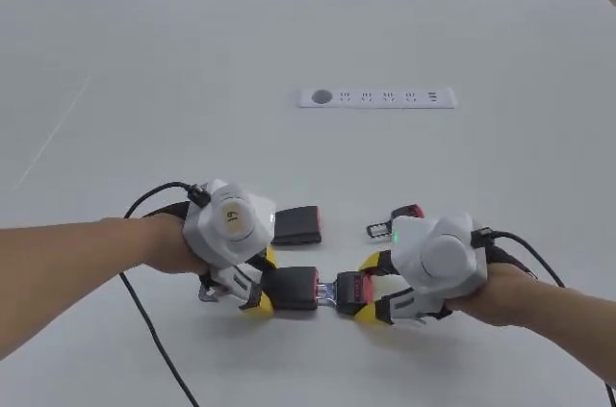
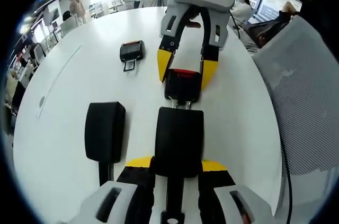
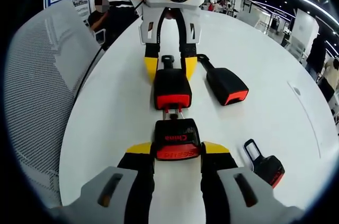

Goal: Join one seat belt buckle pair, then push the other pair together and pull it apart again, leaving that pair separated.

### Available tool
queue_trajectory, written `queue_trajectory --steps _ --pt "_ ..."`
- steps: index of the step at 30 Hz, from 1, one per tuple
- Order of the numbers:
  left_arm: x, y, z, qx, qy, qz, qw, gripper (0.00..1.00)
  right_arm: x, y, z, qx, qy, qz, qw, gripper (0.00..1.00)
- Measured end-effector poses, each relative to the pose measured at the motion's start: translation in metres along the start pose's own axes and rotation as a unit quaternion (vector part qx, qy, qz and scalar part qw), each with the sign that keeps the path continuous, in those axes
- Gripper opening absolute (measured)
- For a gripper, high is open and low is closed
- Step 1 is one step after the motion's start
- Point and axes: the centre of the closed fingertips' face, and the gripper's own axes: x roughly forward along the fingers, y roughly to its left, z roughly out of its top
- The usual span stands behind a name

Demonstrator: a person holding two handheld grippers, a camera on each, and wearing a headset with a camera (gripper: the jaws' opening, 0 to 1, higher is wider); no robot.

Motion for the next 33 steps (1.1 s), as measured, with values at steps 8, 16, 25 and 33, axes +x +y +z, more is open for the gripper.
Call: queue_trajectory --steps 8,16,25,33 --pt "0.0000 0.0009 -0.0006 0.001 -0.004 -0.001 1.0000 0.31 0.0018 -0.0021 -0.0016 0.004 -0.003 0.001 1.0000 0.31" --pt "0.0003 -0.0002 0.0002 -0.001 -0.007 -0.001 1.0000 0.31 0.0024 -0.0018 -0.0008 0.004 -0.001 0.004 1.0000 0.31" --pt "-0.0020 -0.0014 0.0022 0.000 -0.006 -0.002 1.0000 0.31 0.0035 -0.0018 0.0007 0.004 0.002 0.004 1.0000 0.31" --pt "-0.0022 -0.0021 0.0027 -0.001 -0.010 -0.001 1.0000 0.31 0.0052 -0.0005 0.0025 0.008 0.002 0.002 1.0000 0.31"
